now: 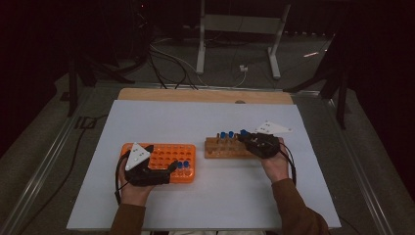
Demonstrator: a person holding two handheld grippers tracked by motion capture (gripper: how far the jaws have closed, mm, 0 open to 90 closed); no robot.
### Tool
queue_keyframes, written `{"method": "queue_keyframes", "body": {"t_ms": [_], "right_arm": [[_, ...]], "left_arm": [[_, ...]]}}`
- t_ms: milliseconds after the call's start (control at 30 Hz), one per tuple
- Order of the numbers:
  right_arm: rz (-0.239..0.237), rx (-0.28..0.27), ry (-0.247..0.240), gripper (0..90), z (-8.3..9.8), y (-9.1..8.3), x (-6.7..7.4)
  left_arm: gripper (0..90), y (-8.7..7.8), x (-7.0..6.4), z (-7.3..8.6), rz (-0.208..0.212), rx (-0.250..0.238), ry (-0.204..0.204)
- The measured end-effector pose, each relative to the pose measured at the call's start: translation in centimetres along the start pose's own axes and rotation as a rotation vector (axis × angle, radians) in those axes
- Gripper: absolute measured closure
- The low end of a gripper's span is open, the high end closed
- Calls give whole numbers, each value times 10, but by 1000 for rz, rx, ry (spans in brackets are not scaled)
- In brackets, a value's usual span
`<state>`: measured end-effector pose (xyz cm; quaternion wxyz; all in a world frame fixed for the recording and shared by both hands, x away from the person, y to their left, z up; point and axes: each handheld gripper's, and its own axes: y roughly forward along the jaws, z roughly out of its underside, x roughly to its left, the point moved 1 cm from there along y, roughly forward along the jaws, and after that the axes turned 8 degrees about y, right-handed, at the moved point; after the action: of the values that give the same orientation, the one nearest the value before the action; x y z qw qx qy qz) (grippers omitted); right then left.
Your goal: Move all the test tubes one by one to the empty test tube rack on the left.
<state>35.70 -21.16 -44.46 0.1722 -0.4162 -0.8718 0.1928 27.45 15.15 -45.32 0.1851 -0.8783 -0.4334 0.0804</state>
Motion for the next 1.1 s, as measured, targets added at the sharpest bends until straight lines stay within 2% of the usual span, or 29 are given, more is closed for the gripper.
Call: {"method": "queue_keyframes", "body": {"t_ms": [200,400,800,1100], "right_arm": [[7,-9,-11,766,-9,-5,2],[-4,-22,12,767,-16,-11,-1],[3,-55,-11,767,-33,-25,5],[-36,-41,-26,767,-38,-28,14]], "left_arm": [[17,5,-4,-5,24,-7,-6],[17,9,-8,-10,32,-6,8],[17,16,-14,-23,47,-13,31],[20,26,-24,-34,76,-12,58]]}}
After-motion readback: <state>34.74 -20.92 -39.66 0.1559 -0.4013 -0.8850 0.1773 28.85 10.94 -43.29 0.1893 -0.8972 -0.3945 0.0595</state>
